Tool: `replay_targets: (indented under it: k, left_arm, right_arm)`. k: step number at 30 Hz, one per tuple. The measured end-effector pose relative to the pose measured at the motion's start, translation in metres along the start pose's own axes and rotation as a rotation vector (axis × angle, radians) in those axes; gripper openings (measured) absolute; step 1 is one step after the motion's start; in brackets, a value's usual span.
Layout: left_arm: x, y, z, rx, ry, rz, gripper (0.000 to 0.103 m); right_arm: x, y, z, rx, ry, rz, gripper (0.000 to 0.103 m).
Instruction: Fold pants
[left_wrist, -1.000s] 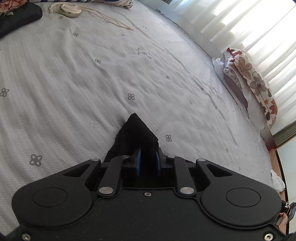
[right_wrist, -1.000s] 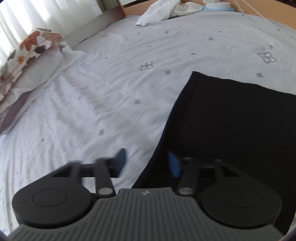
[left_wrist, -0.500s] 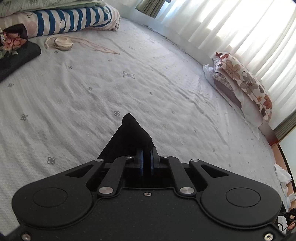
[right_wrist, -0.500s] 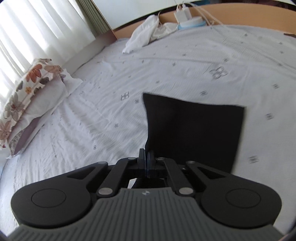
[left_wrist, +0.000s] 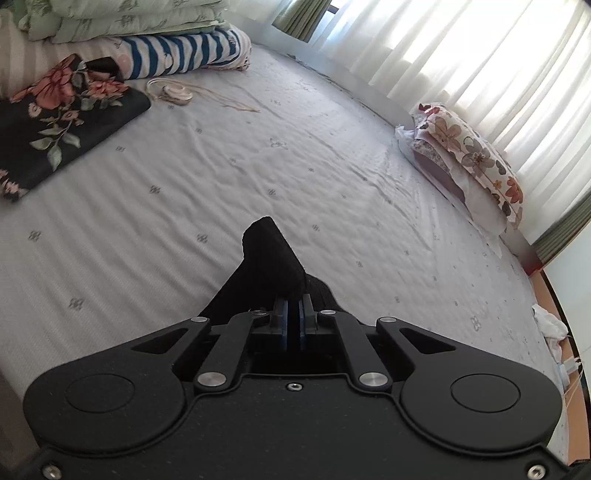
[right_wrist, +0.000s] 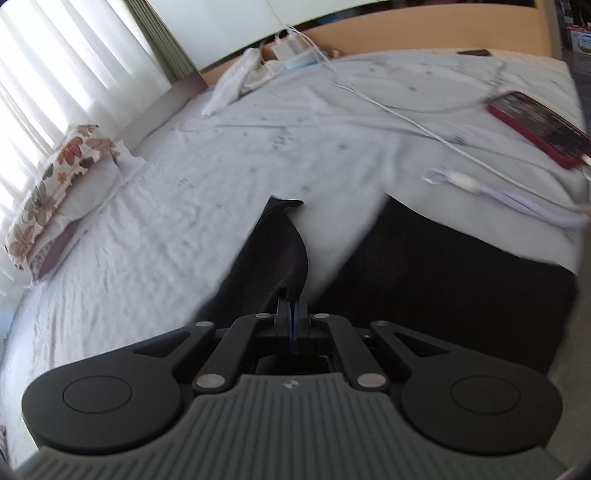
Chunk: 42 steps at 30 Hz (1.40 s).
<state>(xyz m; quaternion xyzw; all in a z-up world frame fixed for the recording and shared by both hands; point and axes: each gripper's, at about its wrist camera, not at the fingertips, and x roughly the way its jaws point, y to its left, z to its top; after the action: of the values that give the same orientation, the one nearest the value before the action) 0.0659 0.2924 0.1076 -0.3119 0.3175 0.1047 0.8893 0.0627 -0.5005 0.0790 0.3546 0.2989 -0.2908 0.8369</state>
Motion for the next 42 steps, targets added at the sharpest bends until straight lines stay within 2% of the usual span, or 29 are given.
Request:
replay_targets:
  k: [8, 13, 18, 22, 26, 27, 28, 30, 31, 33, 35, 37, 42]
  left_arm:
    - [-0.043, 0.022, -0.027, 0.008, -0.014, 0.005, 0.006]
    - [-0.038, 0.024, -0.046, 0.049, 0.019, 0.062, 0.006]
    - [-0.032, 0.04, -0.064, 0.026, 0.053, 0.098, 0.006]
    - [-0.02, 0.043, -0.078, 0.071, 0.077, 0.138, 0.006]
    - [-0.015, 0.032, -0.087, 0.135, 0.06, 0.164, 0.006]
    - [-0.016, 0.029, -0.088, 0.157, 0.053, 0.174, 0.007]
    - [-0.017, 0.025, -0.089, 0.184, 0.045, 0.186, 0.007]
    - [-0.021, 0.017, -0.093, 0.229, 0.027, 0.197, 0.01]
    - [-0.022, 0.014, -0.094, 0.242, 0.019, 0.199, 0.011]
    - [-0.027, 0.009, -0.096, 0.253, 0.001, 0.191, 0.033]
    - [-0.035, 0.004, -0.096, 0.26, -0.026, 0.176, 0.047]
    - [-0.044, -0.005, -0.096, 0.303, -0.063, 0.17, 0.048]
    - [-0.07, -0.032, -0.1, 0.396, -0.141, 0.123, 0.065]
  right_arm:
    - [-0.046, -0.072, -0.041, 0.057, 0.015, -0.015, 0.002]
    - [-0.057, -0.094, -0.052, 0.048, 0.003, -0.039, 0.003]
    - [-0.06, -0.101, -0.059, 0.004, -0.002, -0.06, 0.004]
    - [-0.052, -0.104, -0.062, -0.04, 0.015, -0.096, 0.004]
    - [-0.05, -0.094, -0.068, -0.127, -0.003, -0.129, 0.007]
    - [-0.052, -0.089, -0.069, -0.168, -0.003, -0.139, 0.031]
    - [-0.055, -0.083, -0.071, -0.205, -0.003, -0.14, 0.036]
    - [-0.065, -0.072, -0.077, -0.261, -0.004, -0.121, 0.051]
    - [-0.072, -0.067, -0.081, -0.285, -0.011, -0.101, 0.053]
    - [-0.088, -0.053, -0.088, -0.349, -0.031, -0.066, 0.055]
    - [-0.107, -0.037, -0.097, -0.427, -0.061, -0.039, 0.058]
    - [-0.129, -0.022, -0.104, -0.5, -0.092, -0.001, 0.061]
    - [-0.177, 0.007, -0.115, -0.581, -0.146, 0.117, 0.069]
